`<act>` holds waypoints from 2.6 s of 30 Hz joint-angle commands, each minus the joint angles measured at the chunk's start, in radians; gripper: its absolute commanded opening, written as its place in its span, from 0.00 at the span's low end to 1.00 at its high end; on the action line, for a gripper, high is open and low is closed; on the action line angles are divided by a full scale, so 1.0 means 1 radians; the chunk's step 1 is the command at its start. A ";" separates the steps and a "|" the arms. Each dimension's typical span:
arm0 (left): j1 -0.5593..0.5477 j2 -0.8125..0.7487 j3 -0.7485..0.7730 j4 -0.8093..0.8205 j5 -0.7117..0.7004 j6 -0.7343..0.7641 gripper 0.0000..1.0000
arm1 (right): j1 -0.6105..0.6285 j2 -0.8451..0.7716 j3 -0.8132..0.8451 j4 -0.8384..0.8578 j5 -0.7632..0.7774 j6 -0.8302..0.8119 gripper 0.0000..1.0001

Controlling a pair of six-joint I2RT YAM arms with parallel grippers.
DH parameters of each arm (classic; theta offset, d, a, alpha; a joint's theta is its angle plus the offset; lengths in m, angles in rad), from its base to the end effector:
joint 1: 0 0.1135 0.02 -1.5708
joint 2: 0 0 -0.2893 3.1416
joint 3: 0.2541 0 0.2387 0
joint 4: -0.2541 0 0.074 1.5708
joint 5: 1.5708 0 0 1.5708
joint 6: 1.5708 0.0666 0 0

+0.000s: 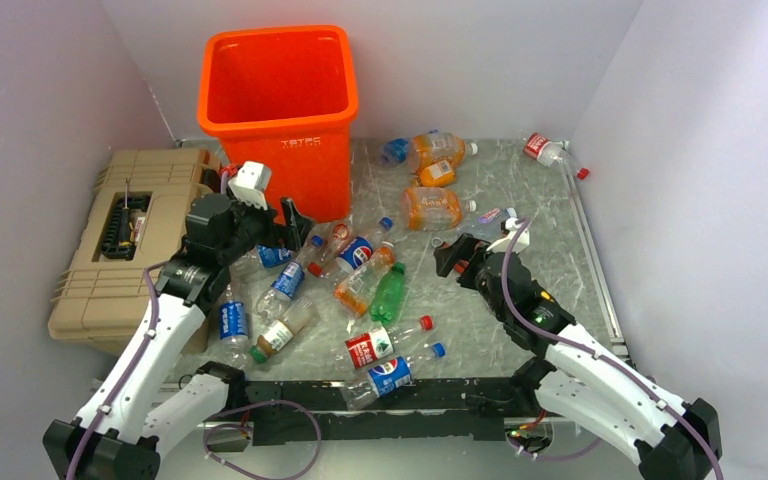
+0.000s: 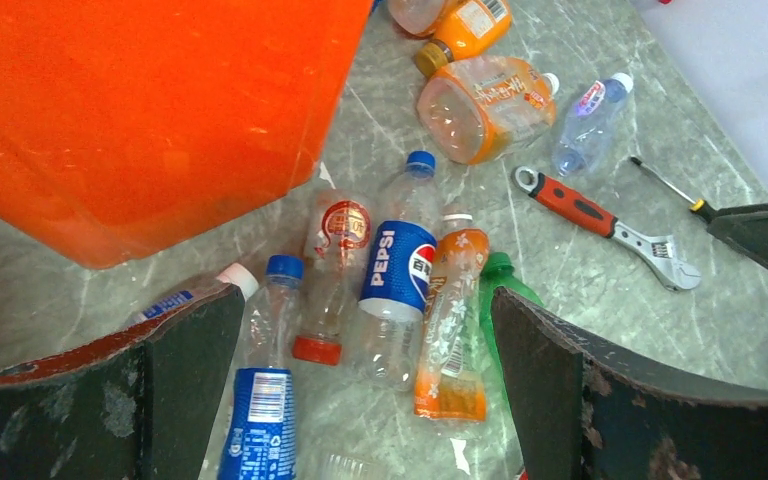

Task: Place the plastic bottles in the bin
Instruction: Pick up the plastic bottle at the center of the board.

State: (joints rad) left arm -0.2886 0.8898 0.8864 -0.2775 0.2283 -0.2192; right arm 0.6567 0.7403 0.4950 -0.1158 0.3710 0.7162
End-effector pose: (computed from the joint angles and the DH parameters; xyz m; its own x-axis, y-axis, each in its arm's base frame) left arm 0.1899 -0.0721 0.3590 -0.3650 -0.1126 -0.9242 0.4163 0.8682 -0.2702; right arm 0.1513 0.0861 0.2627 -0.4083 0.4579 -0.7898 -0.0428 0.8546 0.5176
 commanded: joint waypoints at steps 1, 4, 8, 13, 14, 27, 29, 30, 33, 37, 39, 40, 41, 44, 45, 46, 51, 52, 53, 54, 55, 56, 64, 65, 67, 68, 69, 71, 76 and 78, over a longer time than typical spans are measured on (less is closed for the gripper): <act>-0.003 0.000 0.011 0.048 0.039 -0.056 0.99 | -0.003 -0.019 0.008 0.004 0.075 -0.026 1.00; -0.003 -0.019 0.002 0.050 0.026 -0.063 0.99 | -0.003 0.001 0.013 0.018 0.077 -0.036 1.00; -0.004 -0.030 -0.005 0.049 0.006 -0.058 1.00 | -0.005 0.038 0.039 0.002 0.096 -0.042 0.99; -0.004 -0.014 0.012 0.021 -0.012 -0.061 1.00 | -0.026 0.048 0.048 -0.019 0.106 -0.040 0.99; -0.004 -0.014 0.011 0.023 -0.013 -0.063 1.00 | -0.033 0.045 0.047 -0.025 0.108 -0.035 0.99; -0.018 -0.028 0.011 0.003 -0.078 -0.075 1.00 | -0.211 0.040 0.057 -0.260 0.148 0.142 0.99; -0.023 -0.033 0.009 -0.001 -0.096 -0.075 0.99 | -0.212 0.024 0.044 -0.287 0.163 0.158 0.99; -0.024 -0.034 0.007 0.002 -0.102 -0.076 0.99 | -0.212 0.014 0.035 -0.294 0.173 0.162 0.99; -0.027 -0.031 0.008 0.003 -0.092 -0.080 1.00 | -0.214 -0.018 -0.003 -0.278 0.185 0.168 0.99; -0.032 -0.028 0.008 0.000 -0.085 -0.083 0.99 | -0.220 0.025 -0.038 -0.207 0.123 0.192 0.99; -0.037 -0.027 0.006 -0.002 -0.092 -0.080 0.99 | -0.220 0.069 -0.029 -0.182 0.075 0.204 0.98; -0.040 -0.025 0.009 -0.007 -0.094 -0.079 0.99 | -0.220 0.088 -0.023 -0.170 0.055 0.206 0.98; -0.042 -0.025 0.011 -0.009 -0.096 -0.077 0.99 | -0.220 0.103 -0.020 -0.154 0.042 0.212 0.98; -0.044 -0.027 0.012 -0.012 -0.103 -0.079 0.99 | -0.222 0.128 -0.038 -0.087 0.063 0.248 0.98; -0.044 -0.028 0.010 -0.010 -0.102 -0.078 0.99 | -0.227 0.135 -0.044 -0.058 0.087 0.268 0.98; -0.044 -0.030 0.009 -0.008 -0.099 -0.081 0.99 | -0.235 0.149 -0.046 -0.031 0.110 0.297 0.98; -0.053 -0.021 0.009 -0.011 -0.098 -0.079 0.99 | -0.317 0.298 -0.030 0.109 0.126 0.423 0.97; -0.058 -0.019 0.009 -0.012 -0.104 -0.080 0.99 | -0.341 0.342 -0.018 0.147 0.118 0.442 0.97; -0.064 -0.019 0.008 -0.014 -0.111 -0.077 0.99 | -0.373 0.388 -0.004 0.167 0.093 0.461 0.96; -0.073 -0.018 0.006 -0.015 -0.121 -0.072 0.99 | -0.403 0.433 0.008 0.185 0.069 0.477 0.96; -0.084 -0.018 0.008 -0.021 -0.134 -0.065 0.99 | -0.436 0.472 0.017 0.207 0.048 0.490 0.95; -0.095 -0.018 0.009 -0.026 -0.148 -0.058 0.99 | -0.455 0.511 0.022 0.239 0.028 0.493 0.93; -0.132 -0.035 0.007 -0.036 -0.187 -0.038 0.99 | -0.486 0.710 0.058 0.425 -0.014 0.521 0.84; -0.133 -0.035 0.009 -0.037 -0.187 -0.038 0.99 | -0.488 0.727 0.063 0.442 -0.019 0.523 0.84; -0.133 -0.037 0.009 -0.036 -0.185 -0.040 0.99 | -0.492 0.767 0.081 0.459 -0.027 0.527 0.84; -0.133 -0.038 0.009 -0.035 -0.182 -0.039 0.99 | -0.495 0.786 0.095 0.458 -0.027 0.527 0.84; -0.133 -0.039 0.009 -0.033 -0.182 -0.039 0.99 | -0.497 0.813 0.112 0.455 -0.025 0.524 0.84; -0.135 -0.041 0.009 -0.033 -0.182 -0.039 0.99 | -0.501 0.856 0.141 0.444 -0.019 0.519 0.82; -0.135 -0.047 0.007 -0.033 -0.187 -0.038 0.99 | -0.520 0.931 0.163 0.458 -0.052 0.535 0.72; -0.135 -0.046 0.008 -0.033 -0.186 -0.038 0.99 | -0.520 0.942 0.160 0.471 -0.056 0.536 0.67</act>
State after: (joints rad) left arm -0.4198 0.8608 0.8848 -0.3233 0.0544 -0.2714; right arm 0.1432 1.6485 0.6495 0.3454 0.3370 1.2392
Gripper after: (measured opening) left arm 0.992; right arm 0.706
